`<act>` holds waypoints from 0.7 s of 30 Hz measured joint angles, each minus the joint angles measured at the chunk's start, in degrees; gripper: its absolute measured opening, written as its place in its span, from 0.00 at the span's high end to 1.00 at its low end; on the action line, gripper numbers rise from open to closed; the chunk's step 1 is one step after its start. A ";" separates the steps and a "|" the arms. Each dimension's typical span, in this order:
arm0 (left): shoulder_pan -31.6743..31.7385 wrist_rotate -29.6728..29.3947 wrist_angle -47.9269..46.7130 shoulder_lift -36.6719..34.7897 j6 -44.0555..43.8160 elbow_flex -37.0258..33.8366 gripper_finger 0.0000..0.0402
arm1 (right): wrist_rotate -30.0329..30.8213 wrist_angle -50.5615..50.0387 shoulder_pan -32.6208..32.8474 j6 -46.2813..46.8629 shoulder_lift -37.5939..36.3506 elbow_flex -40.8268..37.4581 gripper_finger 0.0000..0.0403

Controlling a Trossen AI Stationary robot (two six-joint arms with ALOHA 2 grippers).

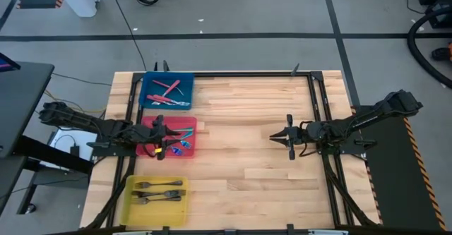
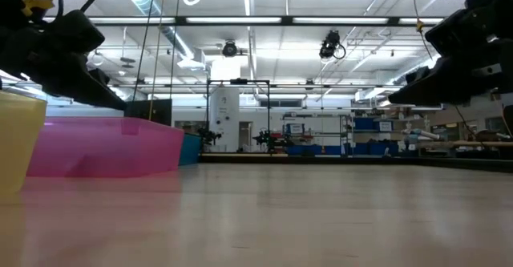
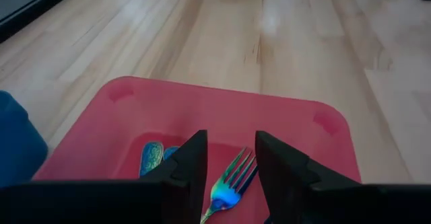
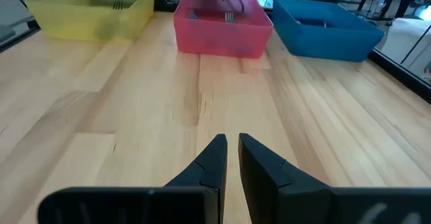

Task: Sort silverware by color (type)
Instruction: Return to Home Position

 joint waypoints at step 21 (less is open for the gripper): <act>0.25 -0.02 0.84 -2.53 0.02 0.04 0.69 | 0.20 0.06 -0.17 0.04 -9.56 0.00 0.88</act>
